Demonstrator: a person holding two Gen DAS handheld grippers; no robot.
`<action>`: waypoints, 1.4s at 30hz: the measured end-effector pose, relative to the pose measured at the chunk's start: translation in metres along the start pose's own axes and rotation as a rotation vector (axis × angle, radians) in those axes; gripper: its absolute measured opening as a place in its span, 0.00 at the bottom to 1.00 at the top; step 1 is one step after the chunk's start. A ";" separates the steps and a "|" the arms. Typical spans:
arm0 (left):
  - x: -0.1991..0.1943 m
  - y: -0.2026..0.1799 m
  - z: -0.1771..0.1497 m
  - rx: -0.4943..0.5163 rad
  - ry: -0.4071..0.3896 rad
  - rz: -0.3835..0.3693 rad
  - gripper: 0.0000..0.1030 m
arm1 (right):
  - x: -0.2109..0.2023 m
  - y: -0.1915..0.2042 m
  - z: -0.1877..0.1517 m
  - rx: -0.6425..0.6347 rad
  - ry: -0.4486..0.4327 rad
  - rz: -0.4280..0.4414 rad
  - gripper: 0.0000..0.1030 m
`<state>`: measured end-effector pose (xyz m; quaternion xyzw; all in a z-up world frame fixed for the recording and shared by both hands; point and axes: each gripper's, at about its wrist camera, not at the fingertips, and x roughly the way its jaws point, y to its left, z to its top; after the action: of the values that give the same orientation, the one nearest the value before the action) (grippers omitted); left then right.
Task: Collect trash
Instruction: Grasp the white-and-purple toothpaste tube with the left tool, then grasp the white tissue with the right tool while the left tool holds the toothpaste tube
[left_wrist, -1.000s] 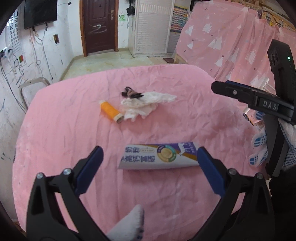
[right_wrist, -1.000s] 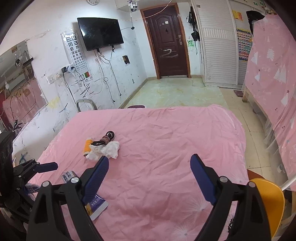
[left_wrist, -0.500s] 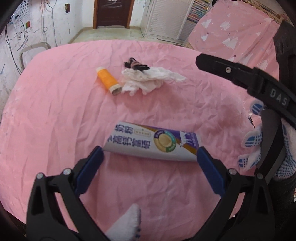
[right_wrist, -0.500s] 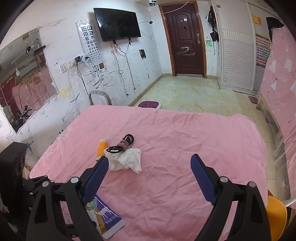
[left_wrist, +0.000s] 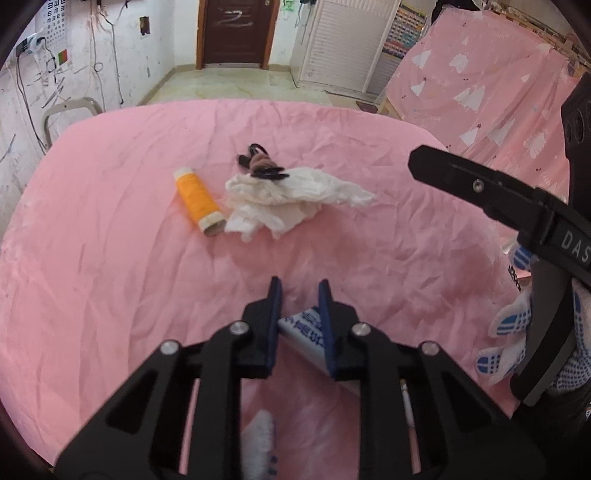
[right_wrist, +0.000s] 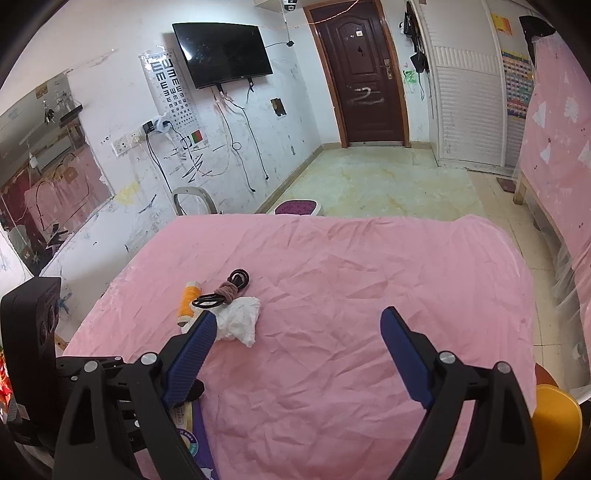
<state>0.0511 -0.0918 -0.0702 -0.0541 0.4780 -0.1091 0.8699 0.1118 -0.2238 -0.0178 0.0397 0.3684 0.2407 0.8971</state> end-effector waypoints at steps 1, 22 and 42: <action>-0.001 0.001 0.000 -0.003 -0.003 -0.009 0.15 | 0.000 0.000 -0.001 0.001 0.002 0.000 0.78; -0.069 0.063 0.015 -0.121 -0.198 -0.019 0.06 | 0.047 0.056 0.001 -0.177 0.132 0.019 0.78; -0.076 0.080 0.023 -0.136 -0.225 -0.034 0.06 | 0.084 0.068 0.001 -0.172 0.245 0.061 0.21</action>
<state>0.0416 0.0039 -0.0111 -0.1329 0.3827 -0.0847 0.9103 0.1360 -0.1251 -0.0542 -0.0559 0.4518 0.3018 0.8376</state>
